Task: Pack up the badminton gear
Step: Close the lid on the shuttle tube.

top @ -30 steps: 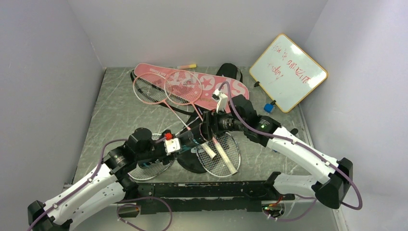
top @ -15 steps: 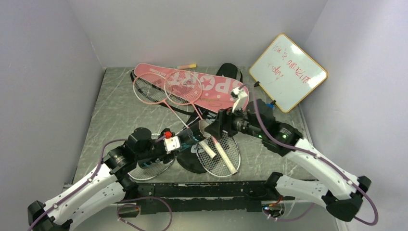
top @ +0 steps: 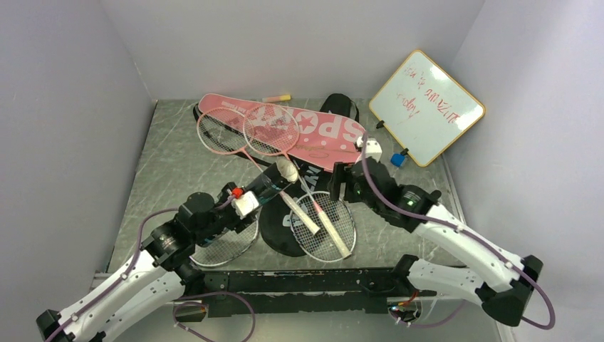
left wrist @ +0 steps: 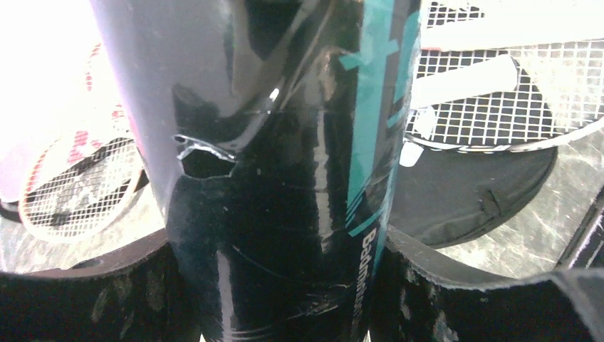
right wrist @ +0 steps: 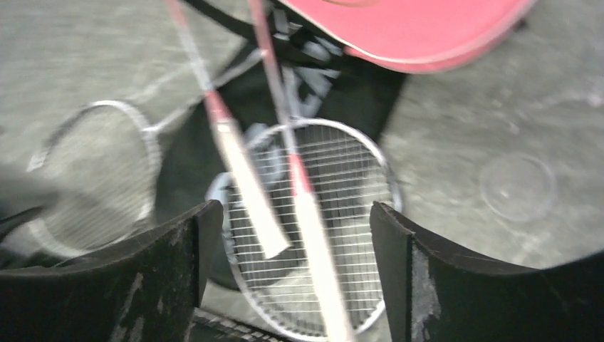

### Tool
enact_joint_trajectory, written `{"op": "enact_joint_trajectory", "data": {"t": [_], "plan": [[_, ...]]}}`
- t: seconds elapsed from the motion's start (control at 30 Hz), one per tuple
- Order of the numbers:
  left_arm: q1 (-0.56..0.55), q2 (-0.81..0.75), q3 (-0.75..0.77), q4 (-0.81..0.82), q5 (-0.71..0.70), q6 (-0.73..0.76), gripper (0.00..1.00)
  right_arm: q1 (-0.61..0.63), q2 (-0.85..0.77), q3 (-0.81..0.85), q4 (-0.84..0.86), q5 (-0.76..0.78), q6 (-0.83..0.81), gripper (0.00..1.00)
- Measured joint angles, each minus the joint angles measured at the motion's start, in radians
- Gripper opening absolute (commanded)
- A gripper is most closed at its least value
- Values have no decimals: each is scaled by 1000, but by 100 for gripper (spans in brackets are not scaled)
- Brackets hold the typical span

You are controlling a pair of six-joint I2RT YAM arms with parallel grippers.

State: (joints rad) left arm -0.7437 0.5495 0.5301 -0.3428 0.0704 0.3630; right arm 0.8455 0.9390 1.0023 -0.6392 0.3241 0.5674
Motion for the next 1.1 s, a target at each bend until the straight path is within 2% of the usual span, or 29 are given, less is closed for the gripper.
{"op": "enact_joint_trajectory", "data": {"t": [0.13, 0.23, 0.33, 0.5, 0.67, 0.8, 1.0, 1.1], "plan": [[4, -24, 0, 1, -27, -3, 35, -12, 86, -67, -46, 143, 56, 69], [5, -20, 0, 2, -24, -3, 34, -58, 173, -101, -50, 191, 77, 63], [5, -6, 0, 2, -19, -3, 35, -164, 238, -144, -16, 187, 79, 56], [5, 4, 0, 1, -10, -2, 36, -312, 301, -200, 51, 194, 79, 56], [5, 3, 0, 2, 4, -2, 35, -352, 412, -201, 134, 220, 80, 54], [5, 4, 0, 2, 13, -2, 35, -386, 490, -211, 193, 216, 80, 48], [5, 4, 0, 2, 21, -2, 36, -438, 514, -246, 246, 189, 80, 38], [5, 4, 0, 2, 23, -2, 36, -448, 515, -253, 268, 171, 82, 37]]}}
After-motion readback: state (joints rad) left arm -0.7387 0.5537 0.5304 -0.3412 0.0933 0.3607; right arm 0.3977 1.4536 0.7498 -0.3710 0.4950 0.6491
